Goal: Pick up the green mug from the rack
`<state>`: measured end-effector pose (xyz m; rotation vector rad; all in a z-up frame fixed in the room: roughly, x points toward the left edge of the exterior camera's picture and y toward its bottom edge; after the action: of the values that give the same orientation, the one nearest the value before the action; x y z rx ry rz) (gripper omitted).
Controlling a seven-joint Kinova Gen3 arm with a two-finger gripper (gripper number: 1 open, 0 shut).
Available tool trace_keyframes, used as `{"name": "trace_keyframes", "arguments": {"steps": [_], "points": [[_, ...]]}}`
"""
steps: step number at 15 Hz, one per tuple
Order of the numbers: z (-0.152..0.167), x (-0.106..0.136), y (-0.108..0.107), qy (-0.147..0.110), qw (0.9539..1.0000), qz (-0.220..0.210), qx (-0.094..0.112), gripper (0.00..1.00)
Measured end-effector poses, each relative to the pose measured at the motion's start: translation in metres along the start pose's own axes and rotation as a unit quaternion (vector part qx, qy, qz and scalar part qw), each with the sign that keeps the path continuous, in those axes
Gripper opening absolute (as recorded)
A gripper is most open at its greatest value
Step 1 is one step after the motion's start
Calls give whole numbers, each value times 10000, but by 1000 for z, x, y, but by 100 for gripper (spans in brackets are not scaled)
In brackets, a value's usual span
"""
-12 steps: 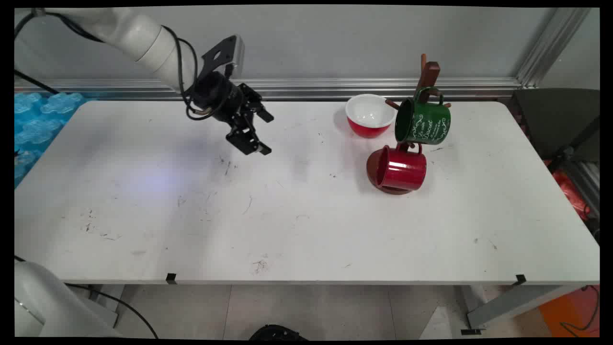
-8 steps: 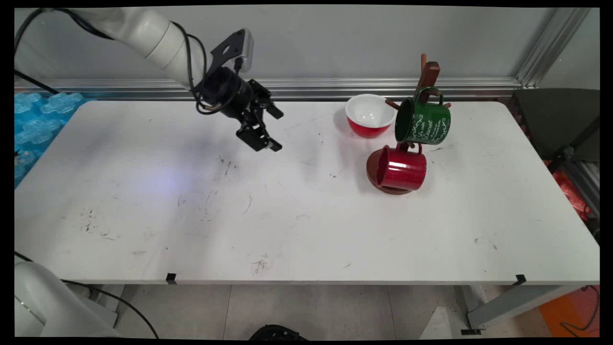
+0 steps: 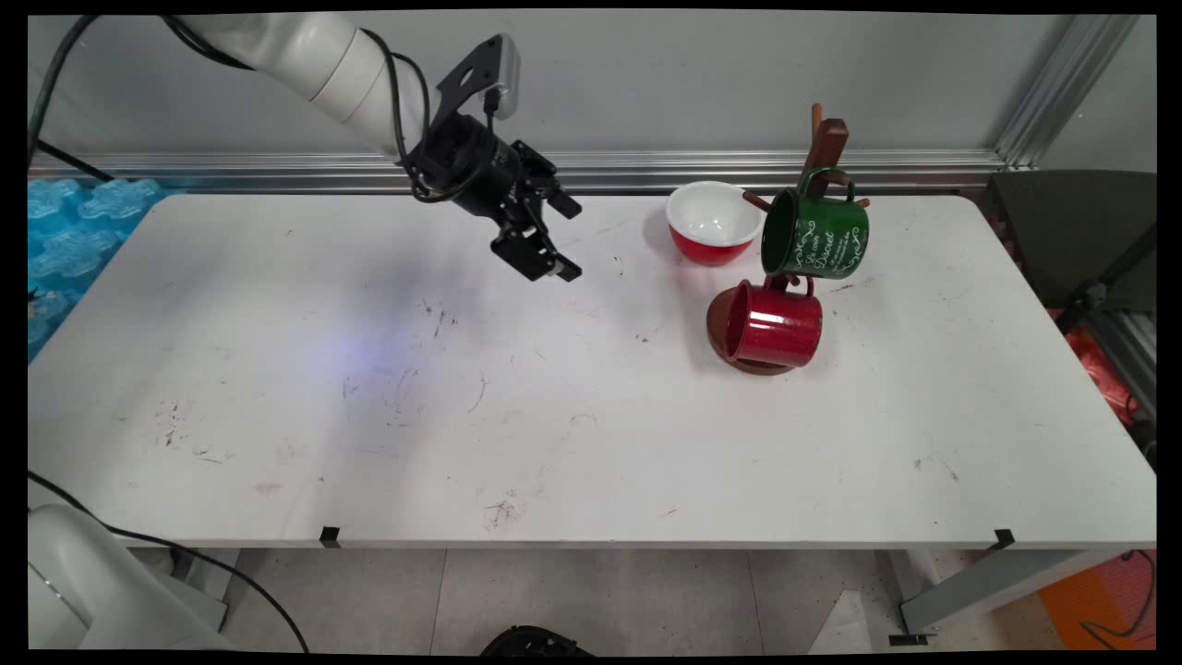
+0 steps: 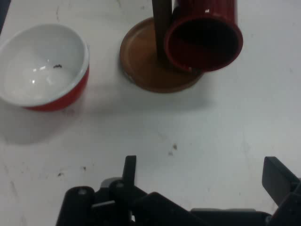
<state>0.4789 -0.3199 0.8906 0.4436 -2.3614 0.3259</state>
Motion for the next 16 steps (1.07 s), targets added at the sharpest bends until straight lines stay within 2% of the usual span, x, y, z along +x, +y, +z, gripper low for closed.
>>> {"name": "trace_keyframes", "arguments": {"steps": [8, 16], "points": [[11, 22, 8, 438, 9989, -100, -166, 100], [30, 43, 12, 1039, 9932, -393, -340, 100]]}}
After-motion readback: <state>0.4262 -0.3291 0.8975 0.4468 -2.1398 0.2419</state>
